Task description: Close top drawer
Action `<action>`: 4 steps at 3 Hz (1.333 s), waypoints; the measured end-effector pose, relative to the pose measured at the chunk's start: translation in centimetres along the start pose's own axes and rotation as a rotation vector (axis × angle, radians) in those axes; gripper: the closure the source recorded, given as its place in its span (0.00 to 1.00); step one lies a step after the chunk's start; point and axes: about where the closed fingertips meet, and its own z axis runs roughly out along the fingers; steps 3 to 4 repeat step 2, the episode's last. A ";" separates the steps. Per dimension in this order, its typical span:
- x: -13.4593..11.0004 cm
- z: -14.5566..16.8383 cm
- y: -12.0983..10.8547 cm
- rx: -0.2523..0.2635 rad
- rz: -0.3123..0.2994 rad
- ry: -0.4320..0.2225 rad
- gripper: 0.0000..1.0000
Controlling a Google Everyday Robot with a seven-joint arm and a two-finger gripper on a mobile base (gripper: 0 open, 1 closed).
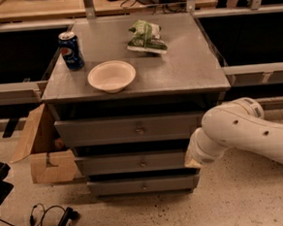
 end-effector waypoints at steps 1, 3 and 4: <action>2.2 -7.3 4.5 -0.039 -0.031 0.142 1.00; 5.7 -16.7 4.3 0.048 0.095 0.236 1.00; 5.7 -16.7 4.3 0.048 0.095 0.236 1.00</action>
Offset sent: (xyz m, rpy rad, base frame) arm -0.1284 -0.1500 0.2380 -0.2737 -0.0366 -0.4037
